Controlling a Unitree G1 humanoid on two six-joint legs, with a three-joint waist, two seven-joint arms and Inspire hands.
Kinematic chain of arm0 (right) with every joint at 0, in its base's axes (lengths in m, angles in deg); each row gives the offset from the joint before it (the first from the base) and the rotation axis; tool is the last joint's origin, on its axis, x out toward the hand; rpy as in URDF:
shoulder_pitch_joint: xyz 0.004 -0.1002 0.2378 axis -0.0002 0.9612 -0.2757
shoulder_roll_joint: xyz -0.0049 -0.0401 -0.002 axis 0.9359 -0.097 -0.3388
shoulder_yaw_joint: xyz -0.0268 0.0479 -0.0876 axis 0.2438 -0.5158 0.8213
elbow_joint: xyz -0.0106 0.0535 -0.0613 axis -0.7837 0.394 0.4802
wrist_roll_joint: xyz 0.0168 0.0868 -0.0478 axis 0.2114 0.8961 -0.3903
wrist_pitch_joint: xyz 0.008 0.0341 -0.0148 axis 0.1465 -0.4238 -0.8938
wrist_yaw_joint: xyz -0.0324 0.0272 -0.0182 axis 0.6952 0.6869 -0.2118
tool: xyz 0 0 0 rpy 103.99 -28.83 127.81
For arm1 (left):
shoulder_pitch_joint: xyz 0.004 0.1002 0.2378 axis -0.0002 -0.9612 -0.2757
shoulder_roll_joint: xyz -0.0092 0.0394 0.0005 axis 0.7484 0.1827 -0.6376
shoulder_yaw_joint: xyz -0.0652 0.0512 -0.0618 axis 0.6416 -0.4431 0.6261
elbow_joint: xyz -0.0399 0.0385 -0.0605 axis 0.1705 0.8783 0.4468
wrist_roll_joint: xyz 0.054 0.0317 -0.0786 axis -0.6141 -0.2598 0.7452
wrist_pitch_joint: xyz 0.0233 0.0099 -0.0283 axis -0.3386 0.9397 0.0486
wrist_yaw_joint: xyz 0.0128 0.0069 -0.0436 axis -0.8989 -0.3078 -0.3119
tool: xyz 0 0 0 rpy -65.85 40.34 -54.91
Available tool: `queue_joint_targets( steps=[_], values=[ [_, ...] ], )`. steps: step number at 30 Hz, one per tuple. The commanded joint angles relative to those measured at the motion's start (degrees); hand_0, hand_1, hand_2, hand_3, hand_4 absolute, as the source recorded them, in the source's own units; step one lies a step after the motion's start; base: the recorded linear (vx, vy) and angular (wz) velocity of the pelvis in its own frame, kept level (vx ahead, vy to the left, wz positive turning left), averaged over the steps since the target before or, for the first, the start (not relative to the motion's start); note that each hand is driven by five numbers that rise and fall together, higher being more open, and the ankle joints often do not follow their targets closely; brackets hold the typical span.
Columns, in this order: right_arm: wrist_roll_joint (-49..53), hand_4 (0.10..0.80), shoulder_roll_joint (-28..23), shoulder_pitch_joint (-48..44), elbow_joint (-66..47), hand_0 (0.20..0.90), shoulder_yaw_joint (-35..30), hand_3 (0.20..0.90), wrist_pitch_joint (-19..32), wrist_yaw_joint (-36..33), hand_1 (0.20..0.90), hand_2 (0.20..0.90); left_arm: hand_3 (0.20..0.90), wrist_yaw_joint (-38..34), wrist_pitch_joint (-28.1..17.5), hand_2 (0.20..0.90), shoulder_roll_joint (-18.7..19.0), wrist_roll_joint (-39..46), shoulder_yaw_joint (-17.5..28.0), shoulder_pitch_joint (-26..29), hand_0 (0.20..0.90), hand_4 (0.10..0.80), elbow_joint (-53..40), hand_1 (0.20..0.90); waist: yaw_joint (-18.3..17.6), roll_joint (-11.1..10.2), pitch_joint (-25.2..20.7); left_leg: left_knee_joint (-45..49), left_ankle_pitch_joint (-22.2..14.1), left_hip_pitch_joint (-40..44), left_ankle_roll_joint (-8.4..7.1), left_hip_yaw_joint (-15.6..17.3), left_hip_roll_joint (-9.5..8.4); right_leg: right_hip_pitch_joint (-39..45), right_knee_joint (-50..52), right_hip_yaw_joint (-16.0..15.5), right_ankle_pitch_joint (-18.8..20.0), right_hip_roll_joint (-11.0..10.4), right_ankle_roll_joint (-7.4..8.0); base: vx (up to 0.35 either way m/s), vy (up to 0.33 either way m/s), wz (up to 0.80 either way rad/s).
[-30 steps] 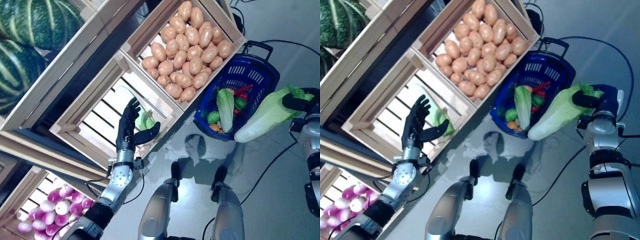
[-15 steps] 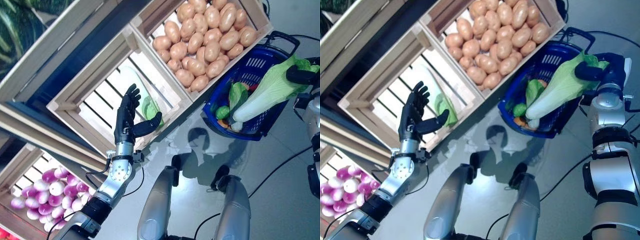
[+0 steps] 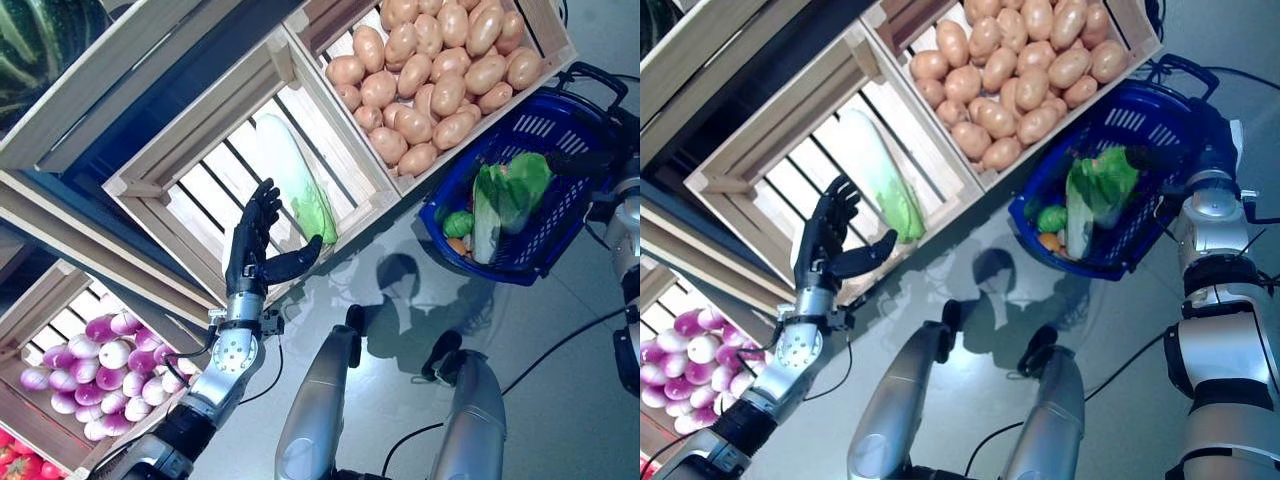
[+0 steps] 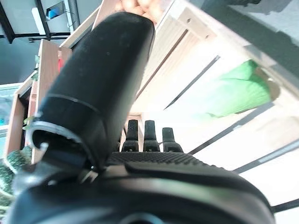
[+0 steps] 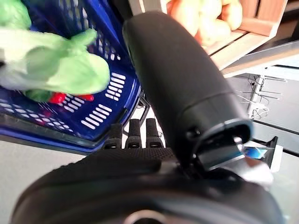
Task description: Put vegetables into the basket
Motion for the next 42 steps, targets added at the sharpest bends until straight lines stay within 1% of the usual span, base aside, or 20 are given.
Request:
queue_joint_targets(
  steps=[1, 6, 8, 9, 10, 12, 13, 14, 16, 17, 19, 21, 23, 24, 27, 30, 32, 35, 39, 42],
  values=[
    [4.6, 0.800, -3.2, -5.5, -1.4, 0.900, 1.0, 0.900, 6.2, 1.0, 0.900, 0.900, 0.900, -2.1, -7.0, 0.900, 4.0, -0.6, 6.5, 2.6, 0.900, 0.800, -6.7, 0.900, 1.0, -2.0, -0.6, -0.8, -6.1, 4.5, 1.36, 1.1, -0.83, 6.9, -2.0, -2.0, -0.8, 1.9, -1.53, 0.038, -0.016, 0.06],
    [4.4, 0.800, -0.9, -2.5, -3.5, 0.900, -1.7, 0.900, 9.4, -1.6, 0.900, 0.900, 0.900, -3.6, -6.2, 0.900, 4.2, -1.7, 7.3, 5.2, 0.900, 0.800, -6.6, 0.900, 0.4, -2.4, -0.6, -4.2, -4.6, 7.5, 0.77, 1.1, -0.40, 10.0, -5.2, -2.4, 0.0, 2.6, -1.12, 0.023, 0.006, 0.07],
    [5.0, 0.800, -0.4, -1.0, -6.2, 0.900, -2.3, 0.900, 10.7, -1.0, 0.900, 0.900, 0.900, -6.6, -5.4, 0.900, 5.1, -6.2, 8.1, 6.3, 0.900, 0.800, -6.7, 0.900, -0.1, -2.7, -0.6, -4.8, -4.5, 8.5, 0.60, 1.3, -0.05, 10.9, -6.0, -2.5, 0.1, 2.9, -1.23, 0.021, 0.028, 0.04],
    [5.1, 0.800, -0.2, 0.0, -7.5, 0.900, -2.7, 0.900, 11.1, -0.3, 0.900, 0.900, 0.900, -8.3, -4.4, 0.900, 5.7, -8.2, 8.6, 7.0, 0.900, 0.800, -6.6, 0.900, -0.3, -2.9, -0.6, -4.7, -4.6, 8.9, 0.56, 1.5, 0.19, 11.3, -6.1, -2.5, 0.1, 2.9, -1.32, 0.039, 0.046, -0.01],
    [5.9, 0.800, 0.2, 1.8, -9.7, 0.900, -3.0, 0.900, 12.6, 1.0, 0.900, 0.900, 0.900, -10.6, -1.5, 0.900, 7.0, -10.4, 9.5, 8.2, 0.900, 0.800, -5.8, 0.900, -0.8, -3.2, -0.6, -4.6, -4.7, 9.6, 0.48, 1.8, 0.50, 11.9, -6.1, -2.3, -0.1, 3.1, -1.47, 0.038, 0.036, -0.01],
    [6.6, 0.800, 0.5, 3.4, -11.9, 0.900, -3.5, 0.900, 13.4, 2.1, 0.900, 0.900, 0.900, -12.2, 1.0, 0.900, 8.1, -10.8, 10.3, 9.2, 0.900, 0.800, -4.6, 0.900, -1.2, -3.5, -0.6, -4.1, -5.0, 9.8, 0.49, 2.1, 0.72, 12.1, -5.8, -2.1, -0.2, 3.1, -1.55, 0.035, 0.039, -0.02],
    [7.2, 0.800, 1.7, 5.4, -14.9, 0.900, -3.7, 0.900, 14.3, 3.8, 0.900, 0.900, 0.900, -12.8, 4.4, 0.900, 9.1, -11.9, 11.6, 11.0, 0.900, 0.800, -0.6, 0.900, -2.0, -3.9, -0.6, -3.1, -5.4, 9.9, 0.54, 2.5, 1.07, 12.0, -5.1, -1.6, -0.3, 3.0, -1.51, 0.032, 0.041, -0.07],
    [7.2, 0.800, 1.9, 5.7, -15.4, 0.900, -3.8, 0.900, 14.3, 3.9, 0.900, 0.900, 0.900, -12.7, 4.9, 0.900, 9.2, -12.0, 11.6, 11.3, 0.900, 0.800, 0.0, 0.900, -2.1, -4.0, -0.6, -3.0, -5.5, 9.9, 0.54, 2.6, 1.11, 12.0, -5.0, -1.5, -0.4, 3.0, -1.51, 0.034, 0.046, -0.14],
    [7.5, 0.800, 3.6, 7.6, -19.6, 0.900, -3.6, 0.900, 13.7, 4.4, 0.900, 0.900, 0.900, -12.8, 7.8, 0.900, 10.3, -11.5, 12.2, 14.1, 0.900, 0.800, 4.4, 0.900, -3.2, -4.3, -0.6, -2.2, -5.7, 9.9, 0.48, 3.1, 1.72, 11.6, -4.2, -0.7, -0.5, 3.1, -1.46, 0.034, 0.051, -0.20],
    [7.6, 0.800, 4.8, 8.9, -22.9, 0.900, -3.0, 0.900, 12.7, 4.4, 0.900, 0.900, 0.900, -12.1, 9.5, 0.900, 10.3, -8.8, 13.0, 16.1, 0.900, 0.800, 8.0, 0.900, -4.2, -4.6, -0.6, -1.6, -5.9, 9.9, 0.38, 3.6, 2.18, 11.3, -3.7, 0.2, -0.7, 3.3, -1.53, 0.049, 0.075, -0.21],
    [7.1, 0.800, 6.1, 10.3, -24.9, 0.900, -2.9, 0.900, 12.2, 4.6, 0.900, 0.900, 0.900, -10.8, 10.0, 0.900, 9.4, -4.3, 13.9, 17.6, 0.900, 0.800, 10.6, 0.900, -5.1, -4.8, -0.6, -1.3, -6.0, 9.8, 0.32, 4.1, 2.69, 10.9, -3.4, 0.9, -0.8, 3.6, -1.57, 0.039, 0.068, -0.12],
    [7.2, 0.800, 8.0, 11.6, -25.9, 0.900, -2.7, 0.900, 11.6, 4.4, 0.900, 0.900, 0.900, -9.2, 9.2, 0.900, 6.6, -0.4, 14.8, 19.4, 0.900, 0.800, 13.9, 0.900, -6.2, -4.8, -0.6, -1.2, -6.0, 9.2, 0.13, 4.4, 2.97, 9.9, -3.1, 1.8, -1.0, 4.0, -1.64, 0.011, 0.058, -0.06],
    [7.4, 0.800, 8.8, 12.0, -25.9, 0.900, -2.8, 0.900, 10.8, 4.3, 0.900, 0.900, 0.900, -8.5, 9.6, 0.900, 5.4, 1.3, 14.9, 20.8, 0.900, 0.800, 14.9, 0.900, -6.6, -4.9, -0.6, -1.1, -6.0, 8.7, 0.11, 4.7, 3.15, 9.2, -2.9, 2.1, -1.1, 4.1, -1.65, -0.005, 0.044, -0.06],
    [7.5, 0.800, 9.9, 12.4, -25.7, 0.900, -2.6, 0.900, 10.3, 4.2, 0.900, 0.900, 0.900, -8.8, 9.8, 0.900, 4.0, 1.6, 14.6, 22.7, 0.900, 0.800, 16.1, 0.900, -7.2, -5.0, -0.6, -1.0, -5.9, 7.9, 0.06, 4.9, 3.28, 8.2, -2.7, 2.5, -1.0, 4.3, -1.55, -0.020, 0.051, -0.09],
    [7.3, 0.800, 11.5, 12.3, -23.9, 0.900, -1.9, 0.900, 9.9, 4.3, 0.900, 0.900, 0.900, -11.0, 11.2, 0.900, 1.9, 1.5, 13.3, 27.5, 0.900, 0.800, 19.4, 0.900, -8.2, -5.2, -0.6, -0.6, -5.8, 6.1, -0.08, 5.3, 3.57, 5.9, -2.1, 3.1, -0.9, 4.8, -1.46, -0.024, 0.049, -0.06],
    [7.1, 0.800, 12.5, 11.5, -22.3, 0.900, -1.2, 0.900, 10.0, 4.4, 0.900, 0.900, 0.900, -13.3, 11.8, 0.900, 0.9, 0.8, 12.0, 32.2, 0.900, 0.800, 23.5, 0.900, -9.0, -5.4, -0.6, -0.2, -5.9, 4.4, -0.14, 5.7, 3.79, 3.8, -1.6, 3.9, -0.9, 5.4, -1.30, -0.022, 0.039, -0.05],
    [7.1, 0.800, 12.8, 11.4, -21.4, 0.900, -0.5, 0.900, 10.5, 4.4, 0.900, 0.900, 0.900, -15.3, 12.2, 0.900, 0.6, 3.4, 11.2, 35.5, 0.900, 0.800, 26.6, 0.900, -9.8, -5.7, -0.6, 0.2, -5.8, 3.1, -0.24, 5.9, 4.04, 2.3, -1.2, 4.6, -0.8, 5.9, -1.16, -0.016, 0.025, -0.12],
    [7.3, 0.800, 13.4, 12.0, -21.3, 0.900, -0.2, 0.900, 11.5, 3.4, 0.900, 0.900, 0.900, -16.5, 11.8, 0.900, -0.1, 9.2, 11.1, 37.8, 0.900, 0.800, 29.7, 0.900, -10.7, -6.2, -0.6, 0.7, -5.9, 1.5, -0.32, 6.0, 4.22, 0.4, -0.8, 5.3, -0.7, 6.3, -0.95, -0.015, -0.001, -0.08],
    [6.9, 0.800, 14.1, 12.0, -21.1, 0.900, 0.0, 0.900, 10.6, 0.7, 0.900, 0.900, 0.900, -17.6, 11.1, 0.900, -1.8, 14.7, 11.5, 39.9, 0.900, 0.800, 32.2, 0.900, -11.5, -6.8, -0.6, 1.3, -6.1, -0.3, -0.37, 6.2, 4.38, -1.7, -0.3, 6.2, -0.6, 7.0, -0.67, -0.013, -0.006, -0.14],
    [7.8, 0.800, 14.8, 11.8, -19.5, 0.900, -0.5, 0.900, 10.9, -0.2, 0.900, 0.900, 0.900, -20.3, 11.1, 0.900, -3.0, 16.9, 11.7, 41.3, 0.900, 0.800, 33.9, 0.900, -11.8, -7.1, -0.6, 1.4, -6.2, -1.2, -0.48, 6.2, 4.24, -2.8, -0.3, 6.4, -0.4, 7.3, -0.37, -0.002, 0.000, -0.03]
  ],
)
